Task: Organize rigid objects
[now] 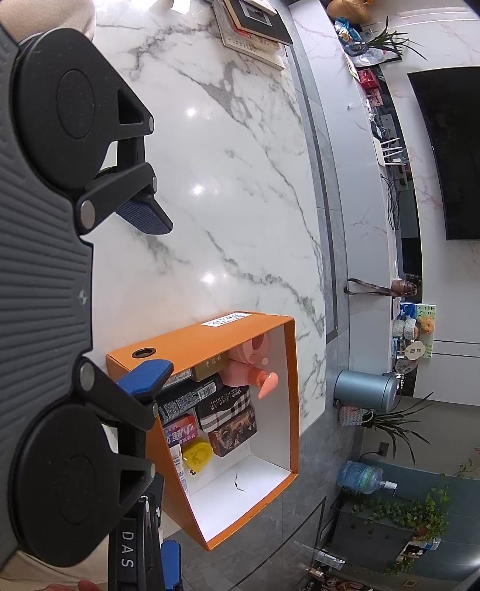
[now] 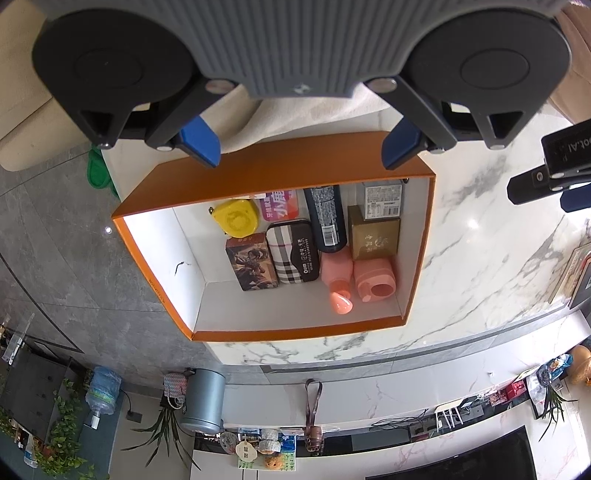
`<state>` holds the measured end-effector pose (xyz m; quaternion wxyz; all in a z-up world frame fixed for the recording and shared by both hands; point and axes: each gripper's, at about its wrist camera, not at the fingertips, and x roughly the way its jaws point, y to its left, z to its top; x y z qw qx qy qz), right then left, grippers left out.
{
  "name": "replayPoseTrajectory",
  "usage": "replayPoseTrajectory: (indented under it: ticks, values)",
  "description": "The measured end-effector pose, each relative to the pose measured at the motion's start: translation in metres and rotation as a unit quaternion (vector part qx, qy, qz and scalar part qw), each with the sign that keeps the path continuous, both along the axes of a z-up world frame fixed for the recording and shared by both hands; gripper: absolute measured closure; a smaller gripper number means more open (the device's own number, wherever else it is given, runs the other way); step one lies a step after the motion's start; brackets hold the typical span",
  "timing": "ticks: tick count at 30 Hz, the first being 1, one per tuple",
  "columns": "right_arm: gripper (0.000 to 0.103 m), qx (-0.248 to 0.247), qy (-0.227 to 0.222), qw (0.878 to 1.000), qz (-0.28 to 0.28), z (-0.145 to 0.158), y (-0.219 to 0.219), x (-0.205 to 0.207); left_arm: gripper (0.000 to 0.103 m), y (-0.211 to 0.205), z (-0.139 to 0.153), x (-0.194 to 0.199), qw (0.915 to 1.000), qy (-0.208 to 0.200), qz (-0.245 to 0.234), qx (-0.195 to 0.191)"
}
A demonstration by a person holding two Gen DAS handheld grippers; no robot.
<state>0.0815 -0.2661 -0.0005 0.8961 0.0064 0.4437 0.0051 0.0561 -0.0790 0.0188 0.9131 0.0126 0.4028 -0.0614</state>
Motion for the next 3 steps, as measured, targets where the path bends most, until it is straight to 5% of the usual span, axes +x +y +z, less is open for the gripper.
replayPoseTrajectory:
  ticks: [3]
  values:
    - [0.009,0.001,0.002,1.000,0.000,-0.0028,0.0000,-0.0009,0.012,-0.0004,0.0002,-0.0004,1.0000,0.000,0.001,0.001]
